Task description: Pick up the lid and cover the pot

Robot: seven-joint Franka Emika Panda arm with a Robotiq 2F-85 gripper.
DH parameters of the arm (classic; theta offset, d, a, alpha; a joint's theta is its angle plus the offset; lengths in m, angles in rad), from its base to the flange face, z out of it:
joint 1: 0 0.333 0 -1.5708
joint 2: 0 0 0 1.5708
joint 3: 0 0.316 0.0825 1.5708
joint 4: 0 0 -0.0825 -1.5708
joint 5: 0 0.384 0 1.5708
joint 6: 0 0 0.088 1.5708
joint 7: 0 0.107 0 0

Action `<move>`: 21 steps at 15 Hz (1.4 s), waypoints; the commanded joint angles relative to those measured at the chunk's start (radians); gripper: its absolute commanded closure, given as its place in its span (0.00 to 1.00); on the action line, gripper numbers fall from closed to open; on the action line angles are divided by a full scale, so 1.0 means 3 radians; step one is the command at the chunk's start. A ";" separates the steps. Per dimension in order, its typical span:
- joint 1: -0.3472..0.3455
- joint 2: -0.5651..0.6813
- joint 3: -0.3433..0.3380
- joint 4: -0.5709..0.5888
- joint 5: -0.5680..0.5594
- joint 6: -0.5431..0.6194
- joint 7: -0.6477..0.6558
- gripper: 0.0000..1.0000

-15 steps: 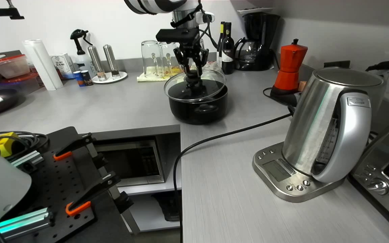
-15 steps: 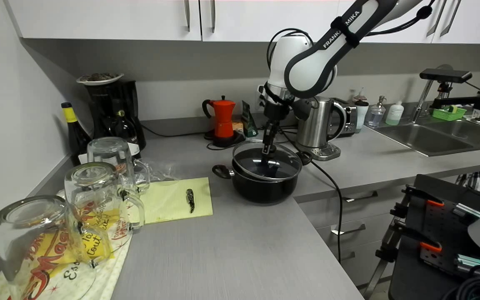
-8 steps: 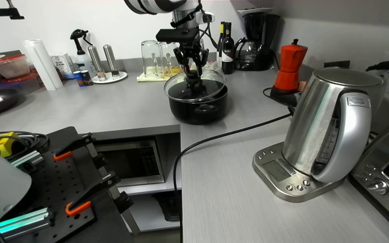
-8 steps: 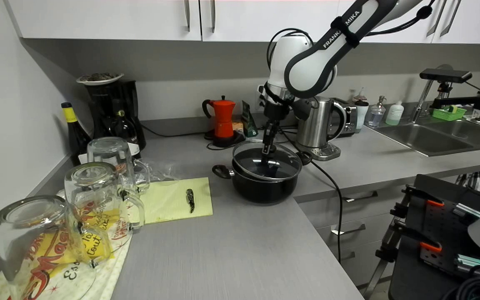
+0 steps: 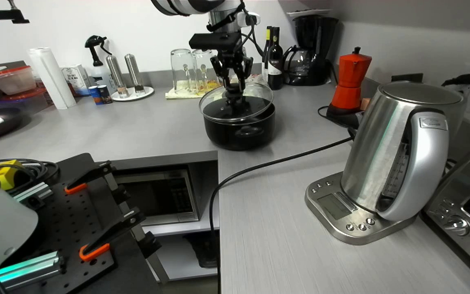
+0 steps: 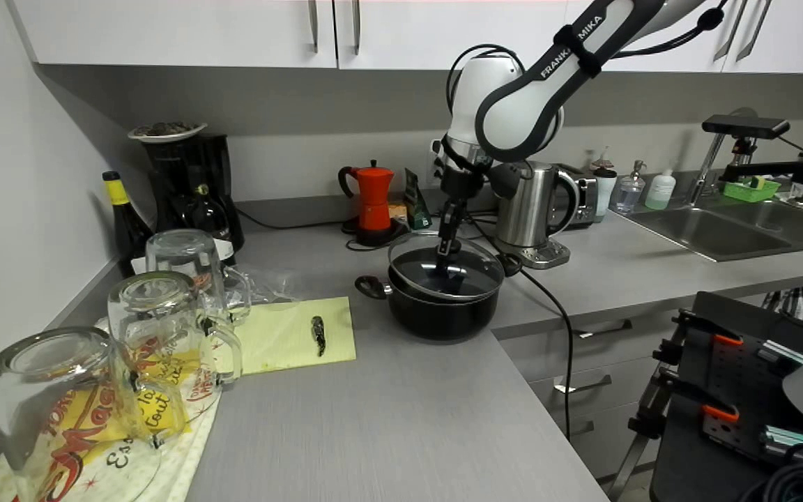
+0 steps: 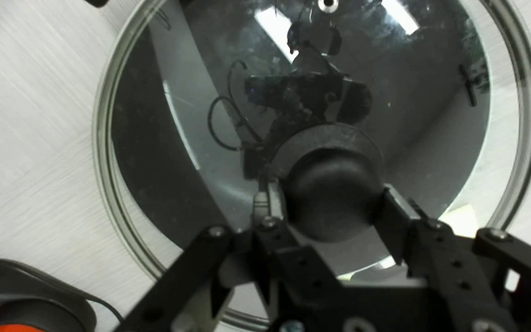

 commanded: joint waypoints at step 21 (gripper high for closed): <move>-0.0038 0.0057 0.0033 0.0053 0.0113 -0.0025 -0.0132 0.75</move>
